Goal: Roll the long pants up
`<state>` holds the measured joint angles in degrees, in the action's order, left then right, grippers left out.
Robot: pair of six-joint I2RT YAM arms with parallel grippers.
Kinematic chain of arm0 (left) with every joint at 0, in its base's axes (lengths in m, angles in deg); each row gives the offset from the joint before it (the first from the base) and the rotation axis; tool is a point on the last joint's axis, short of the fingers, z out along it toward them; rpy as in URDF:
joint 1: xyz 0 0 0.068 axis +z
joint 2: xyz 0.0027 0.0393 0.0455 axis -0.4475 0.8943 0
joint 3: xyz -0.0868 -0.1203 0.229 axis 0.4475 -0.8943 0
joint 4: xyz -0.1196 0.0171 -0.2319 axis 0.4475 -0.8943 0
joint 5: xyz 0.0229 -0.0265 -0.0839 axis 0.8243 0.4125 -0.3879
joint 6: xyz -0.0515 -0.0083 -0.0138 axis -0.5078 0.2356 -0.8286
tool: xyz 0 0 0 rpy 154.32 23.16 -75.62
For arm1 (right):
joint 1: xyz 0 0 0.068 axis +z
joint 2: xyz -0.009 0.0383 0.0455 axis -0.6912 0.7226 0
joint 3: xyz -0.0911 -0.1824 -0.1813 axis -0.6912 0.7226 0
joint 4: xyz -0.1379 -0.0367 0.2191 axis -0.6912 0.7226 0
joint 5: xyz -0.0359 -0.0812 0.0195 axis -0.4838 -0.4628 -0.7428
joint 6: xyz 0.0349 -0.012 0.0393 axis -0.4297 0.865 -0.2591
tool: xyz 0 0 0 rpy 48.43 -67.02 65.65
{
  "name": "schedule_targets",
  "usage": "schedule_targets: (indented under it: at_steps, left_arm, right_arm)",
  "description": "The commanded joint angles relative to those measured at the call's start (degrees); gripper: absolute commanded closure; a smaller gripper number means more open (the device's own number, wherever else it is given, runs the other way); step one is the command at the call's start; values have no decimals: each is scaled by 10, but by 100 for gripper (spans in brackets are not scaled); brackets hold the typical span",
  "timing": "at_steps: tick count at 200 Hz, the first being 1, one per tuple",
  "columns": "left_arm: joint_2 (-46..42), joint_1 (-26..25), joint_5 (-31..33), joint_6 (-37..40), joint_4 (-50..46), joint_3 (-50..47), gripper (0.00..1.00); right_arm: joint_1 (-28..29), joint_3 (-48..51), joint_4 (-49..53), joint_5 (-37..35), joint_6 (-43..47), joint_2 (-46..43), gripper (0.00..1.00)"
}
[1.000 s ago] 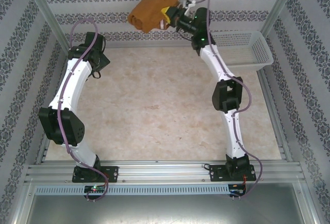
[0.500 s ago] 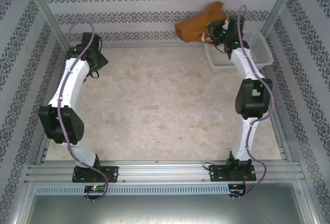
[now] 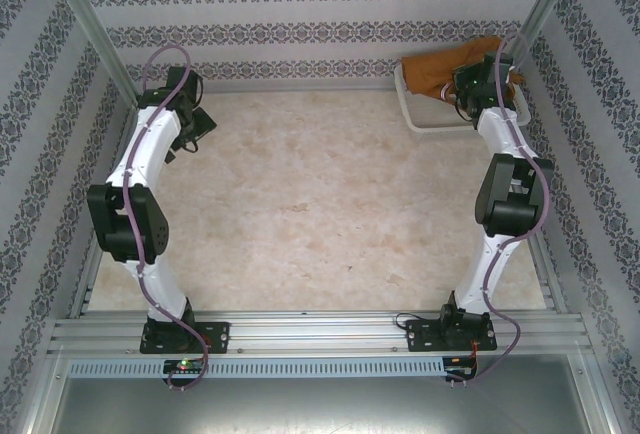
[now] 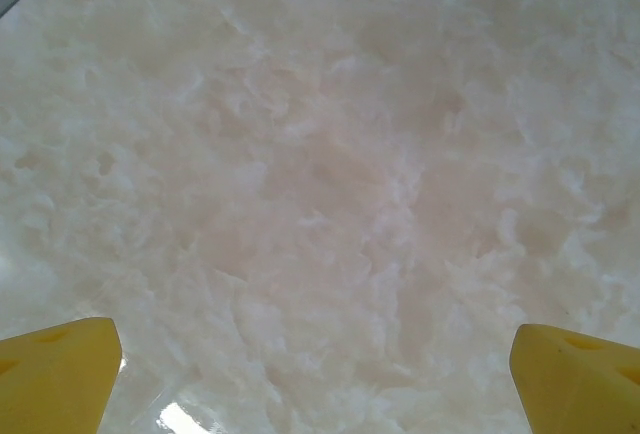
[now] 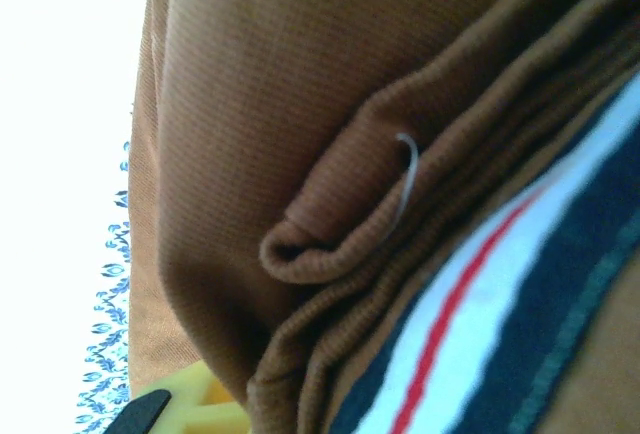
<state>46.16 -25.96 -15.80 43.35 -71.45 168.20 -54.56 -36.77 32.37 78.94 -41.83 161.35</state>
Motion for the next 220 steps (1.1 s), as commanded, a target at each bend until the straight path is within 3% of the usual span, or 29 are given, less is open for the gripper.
schedule_targets:
  at_steps: [1,43,113,168,179,190,198,220]
  left_arm:
    - [8,10,-5,15,6,28,0]
    - [15,24,-6,20,7,27,0]
    - [15,39,-12,23,9,18,0]
    - [2,47,-14,22,11,6,0]
    - [0,47,-16,22,12,5,0]
    - [-3,48,-19,21,12,5,0]
    - [-5,49,-21,21,12,3,0]
    - [-18,51,-27,14,19,-13,0]
  right_arm:
    - [3,-63,-69,-19,22,2,100]
    - [5,-133,-6,-41,43,63,99]
    - [4,-94,21,-63,46,97,94]
    - [8,-140,60,-63,61,116,87]
    - [8,-160,88,-68,63,118,77]
    - [7,-193,138,-76,62,126,54]
    - [6,-236,202,-81,61,139,43]
    - [1,-375,357,-64,68,193,27]
